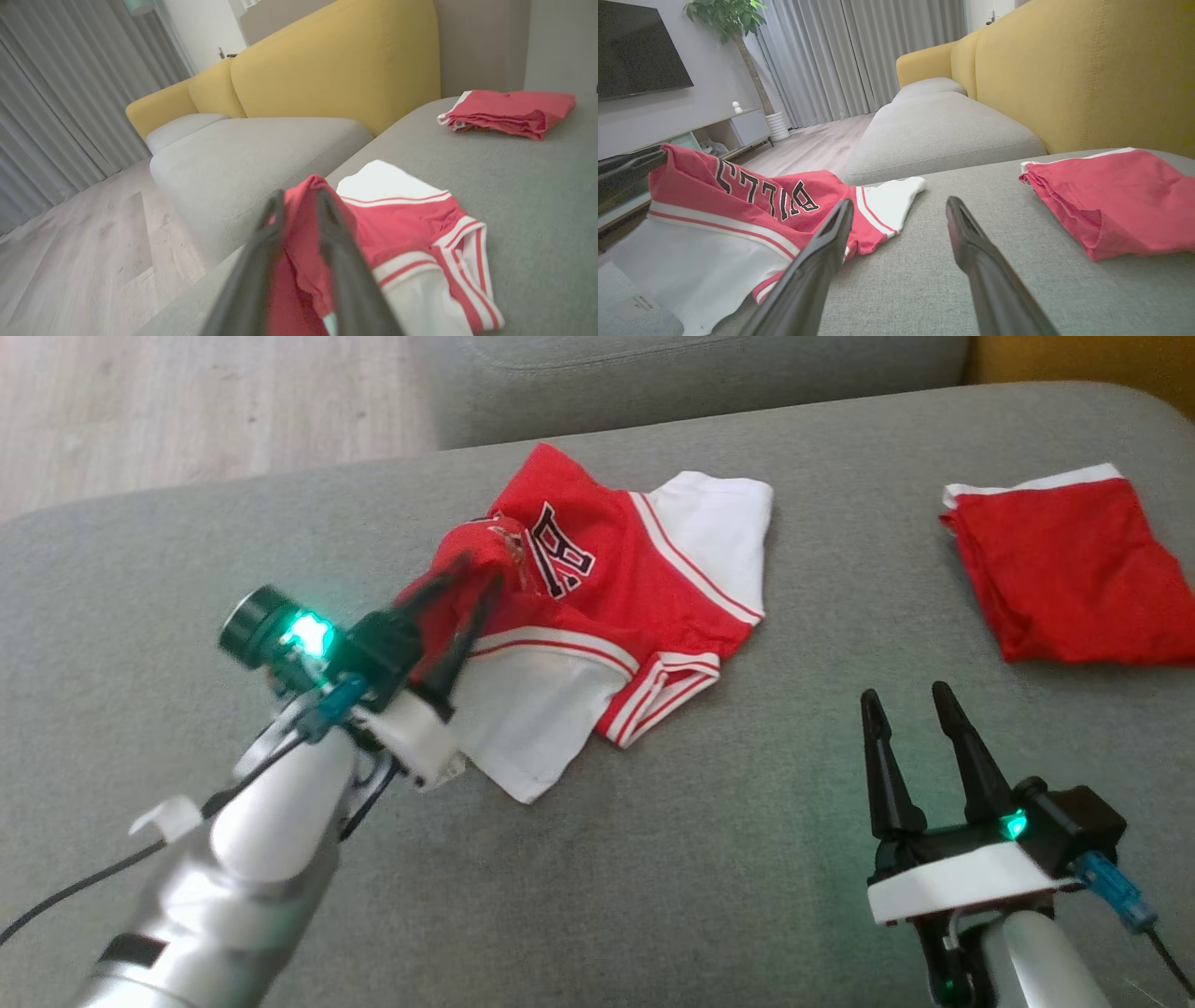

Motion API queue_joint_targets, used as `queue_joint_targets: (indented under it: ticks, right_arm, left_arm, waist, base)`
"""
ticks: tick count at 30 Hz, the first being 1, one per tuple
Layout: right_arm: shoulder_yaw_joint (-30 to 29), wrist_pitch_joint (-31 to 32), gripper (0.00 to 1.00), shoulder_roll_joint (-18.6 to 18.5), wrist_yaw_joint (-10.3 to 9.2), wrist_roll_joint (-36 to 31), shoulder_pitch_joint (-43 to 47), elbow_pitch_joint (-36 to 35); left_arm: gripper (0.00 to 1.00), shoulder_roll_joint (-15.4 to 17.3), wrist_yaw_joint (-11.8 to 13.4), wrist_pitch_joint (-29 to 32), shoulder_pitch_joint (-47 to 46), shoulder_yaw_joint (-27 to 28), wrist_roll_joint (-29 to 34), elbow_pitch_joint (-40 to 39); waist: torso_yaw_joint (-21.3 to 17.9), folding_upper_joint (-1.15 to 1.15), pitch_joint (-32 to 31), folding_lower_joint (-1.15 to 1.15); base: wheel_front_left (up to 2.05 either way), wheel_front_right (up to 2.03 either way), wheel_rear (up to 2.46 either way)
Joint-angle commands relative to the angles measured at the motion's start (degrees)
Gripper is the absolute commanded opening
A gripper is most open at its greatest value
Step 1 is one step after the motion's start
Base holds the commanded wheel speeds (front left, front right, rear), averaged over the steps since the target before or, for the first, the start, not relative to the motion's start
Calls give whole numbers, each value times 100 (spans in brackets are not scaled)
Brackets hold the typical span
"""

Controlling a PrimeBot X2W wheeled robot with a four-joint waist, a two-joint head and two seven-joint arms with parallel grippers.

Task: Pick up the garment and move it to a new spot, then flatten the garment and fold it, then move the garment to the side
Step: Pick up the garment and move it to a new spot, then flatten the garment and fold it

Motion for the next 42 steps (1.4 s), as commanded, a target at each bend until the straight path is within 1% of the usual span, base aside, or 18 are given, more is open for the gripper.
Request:
queue_joint_targets:
  ticks: [1, 3, 8, 12, 15, 19, 23, 25, 26, 29, 31, 36, 42]
  right_arm:
    - [114, -62, 100, -29, -4, -62, -124, -204]
    - [97, -62, 100, -29, -4, -89, -129, -203]
    - [32, -62, 100, -29, -4, -156, -85, -173]
    - [-5, -62, 100, -29, -4, -175, -42, -157]
    - [-4, -62, 100, -29, -4, -202, -20, -154]
    - [-37, -62, 100, -29, -4, -222, 25, -174]
    - [-37, -62, 100, -29, -4, -246, 64, -178]
    - [-29, -62, 100, -29, -4, -255, 78, -172]
    - [-26, -62, 100, -29, -4, -263, 82, -166]
    - [-40, -62, 100, -29, -4, -284, 70, -152]
    - [-45, -62, 100, -29, -4, -292, 62, -149]
    - [-26, -62, 100, -29, -4, -314, -3, -148]
    - [-23, -62, 100, -29, -4, -318, -107, -163]
  left_arm:
    - [100, 281, 14, -13, -300, 237, -48, -115]
    - [100, 354, 91, -16, -225, 290, -84, -48]
    - [100, 494, 600, -94, -80, 673, -245, -42]
    - [100, 548, 895, -151, 244, 1013, -493, -263]
    - [100, 558, 1118, -174, 653, 1319, -726, -593]
    - [100, 445, 1397, -181, 1431, 1719, -930, -1385]
    - [100, 159, 1559, -183, 2326, 1939, -999, -2014]
    - [100, 10, 1573, -183, 2662, 1999, -985, -2177]
    - [100, -118, 1557, -183, 2874, 2051, -944, -2272]
    - [100, -250, 1482, -183, 2971, 2083, -818, -2350]
    - [100, -279, 1446, -183, 2952, 2081, -767, -2365]
    - [100, -400, 1221, -184, 2672, 1941, -517, -2303]
    - [100, -723, 898, -184, 2068, 1393, -250, -1955]
  waist:
    - [67, 0, 9, 0]
    - [141, 0, 2, 0]
    - [350, 0, -100, 0]
    - [511, 0, -222, 0]
    - [604, 0, -285, 0]
    - [694, 0, -326, 0]
    - [729, 0, -337, 0]
    - [730, 0, -342, 0]
    - [725, 0, -343, 0]
    - [711, 0, -340, 0]
    - [704, 0, -335, 0]
    - [582, 0, -246, 0]
    - [246, 0, 24, 0]
  base:
    - [0, 0, 0]
    - [0, 0, 0]
    - [0, 0, 0]
    - [0, 0, 0]
    - [0, 0, 0]
    - [0, 0, 0]
    - [0, 0, 0]
    - [0, 0, 0]
    - [0, 0, 0]
    - [0, 0, 0]
    - [0, 0, 0]
    - [0, 0, 0]
    - [0, 0, 0]
